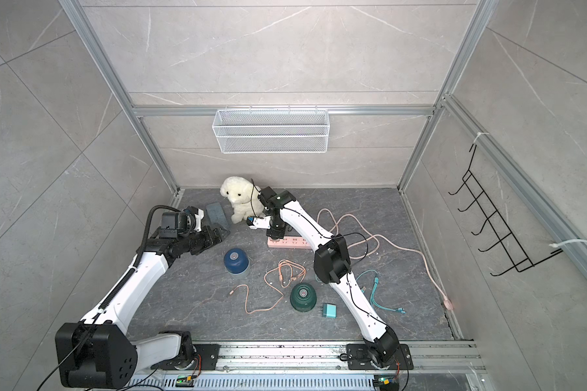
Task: Charge the cordless meat grinders
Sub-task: Insert the plug into the socket.
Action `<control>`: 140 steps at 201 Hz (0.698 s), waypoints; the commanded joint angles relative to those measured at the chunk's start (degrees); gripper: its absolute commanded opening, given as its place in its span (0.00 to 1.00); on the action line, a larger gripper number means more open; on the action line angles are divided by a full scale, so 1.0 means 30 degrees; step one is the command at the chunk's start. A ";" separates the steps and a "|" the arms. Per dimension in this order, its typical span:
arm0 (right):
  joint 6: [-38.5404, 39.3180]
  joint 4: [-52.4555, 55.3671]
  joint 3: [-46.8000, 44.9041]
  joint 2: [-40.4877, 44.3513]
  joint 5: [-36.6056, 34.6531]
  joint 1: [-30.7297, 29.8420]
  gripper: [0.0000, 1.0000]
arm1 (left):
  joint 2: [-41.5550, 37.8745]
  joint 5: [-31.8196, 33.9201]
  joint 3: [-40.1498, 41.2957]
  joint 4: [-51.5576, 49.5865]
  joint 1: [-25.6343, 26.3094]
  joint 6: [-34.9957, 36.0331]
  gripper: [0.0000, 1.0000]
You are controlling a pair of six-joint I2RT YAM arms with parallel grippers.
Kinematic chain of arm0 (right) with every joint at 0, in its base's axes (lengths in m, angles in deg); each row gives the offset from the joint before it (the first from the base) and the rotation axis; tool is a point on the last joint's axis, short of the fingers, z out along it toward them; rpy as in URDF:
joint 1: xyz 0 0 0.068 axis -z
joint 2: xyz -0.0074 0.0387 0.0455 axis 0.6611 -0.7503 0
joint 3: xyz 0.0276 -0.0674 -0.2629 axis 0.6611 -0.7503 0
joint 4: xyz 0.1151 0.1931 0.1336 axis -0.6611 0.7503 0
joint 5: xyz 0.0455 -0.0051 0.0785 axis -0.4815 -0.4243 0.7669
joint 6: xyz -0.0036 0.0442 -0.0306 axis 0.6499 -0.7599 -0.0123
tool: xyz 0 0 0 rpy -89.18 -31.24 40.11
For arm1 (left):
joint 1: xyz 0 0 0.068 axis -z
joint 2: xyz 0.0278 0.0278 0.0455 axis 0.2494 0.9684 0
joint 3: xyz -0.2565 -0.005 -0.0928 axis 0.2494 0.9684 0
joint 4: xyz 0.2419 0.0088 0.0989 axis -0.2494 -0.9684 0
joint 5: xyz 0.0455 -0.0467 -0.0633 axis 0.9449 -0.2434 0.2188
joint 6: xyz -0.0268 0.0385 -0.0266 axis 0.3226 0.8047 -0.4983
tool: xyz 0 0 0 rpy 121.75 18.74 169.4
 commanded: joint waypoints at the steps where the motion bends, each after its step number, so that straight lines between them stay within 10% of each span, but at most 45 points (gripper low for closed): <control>1: -0.0388 0.1532 0.0117 0.1600 0.1711 -0.0408 0.12 | -0.0583 0.0150 0.0062 0.0009 -0.0131 0.0330 0.90; 113: 0.0091 0.0771 -0.1303 0.0611 -0.0325 -0.0592 0.18 | -0.1007 -0.0117 0.0495 -0.0217 -0.0166 0.0284 0.90; 140: -0.0582 -0.0151 -0.2099 0.1179 -0.1011 -0.0635 0.32 | -0.1182 0.0013 0.0592 -0.0623 -0.0194 0.0218 0.90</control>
